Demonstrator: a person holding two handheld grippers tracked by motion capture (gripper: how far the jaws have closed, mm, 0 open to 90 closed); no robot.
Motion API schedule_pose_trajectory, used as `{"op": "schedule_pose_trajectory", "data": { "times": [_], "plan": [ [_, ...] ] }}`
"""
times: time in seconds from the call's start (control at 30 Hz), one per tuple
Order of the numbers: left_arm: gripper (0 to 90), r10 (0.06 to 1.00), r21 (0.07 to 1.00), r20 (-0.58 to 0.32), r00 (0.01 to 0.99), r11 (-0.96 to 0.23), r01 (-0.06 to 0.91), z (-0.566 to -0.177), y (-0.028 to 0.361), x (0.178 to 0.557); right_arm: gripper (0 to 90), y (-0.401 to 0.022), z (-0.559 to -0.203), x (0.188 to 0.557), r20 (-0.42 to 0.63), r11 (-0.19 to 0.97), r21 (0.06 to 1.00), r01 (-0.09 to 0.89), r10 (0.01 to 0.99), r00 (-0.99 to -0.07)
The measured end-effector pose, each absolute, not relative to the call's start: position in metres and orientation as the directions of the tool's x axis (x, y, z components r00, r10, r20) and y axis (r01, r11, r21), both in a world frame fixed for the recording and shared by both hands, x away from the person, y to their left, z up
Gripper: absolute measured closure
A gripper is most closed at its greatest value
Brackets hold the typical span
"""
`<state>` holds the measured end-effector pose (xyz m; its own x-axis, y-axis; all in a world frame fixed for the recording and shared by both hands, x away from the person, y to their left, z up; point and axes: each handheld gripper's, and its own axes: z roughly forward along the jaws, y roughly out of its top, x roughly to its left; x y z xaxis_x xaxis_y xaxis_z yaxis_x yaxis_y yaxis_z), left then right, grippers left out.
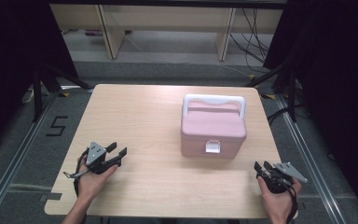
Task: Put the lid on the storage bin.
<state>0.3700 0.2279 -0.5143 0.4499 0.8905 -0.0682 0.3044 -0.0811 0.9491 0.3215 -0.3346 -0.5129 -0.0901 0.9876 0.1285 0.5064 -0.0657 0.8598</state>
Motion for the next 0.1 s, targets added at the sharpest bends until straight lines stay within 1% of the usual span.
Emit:
{"op": "schedule_pose_trajectory", "data": {
  "times": [0.03, 0.07, 0.1],
  "plan": [
    [47.9, 0.893, 0.949, -0.067, 0.444, -0.08, 0.305, -0.5141, 0.2289, 0.3693, 58.3, -0.3359, -0.5127, 0.3219, 0.116, -0.054, 0.865, 0.499, 0.989, -0.094],
    [47.8, 0.894, 0.951, -0.069, 0.443, -0.076, 0.3, -0.5146, 0.2293, 0.3691, 57.9, -0.3356, -0.5118, 0.3208, 0.126, -0.061, 0.86, 0.506, 0.987, -0.095],
    [47.8, 0.895, 0.952, -0.07, 0.441, -0.073, 0.298, -0.5152, 0.2295, 0.3686, 57.3, -0.3367, -0.5114, 0.3204, 0.103, -0.042, 0.867, 0.496, 0.99, -0.097]
  ]
}}
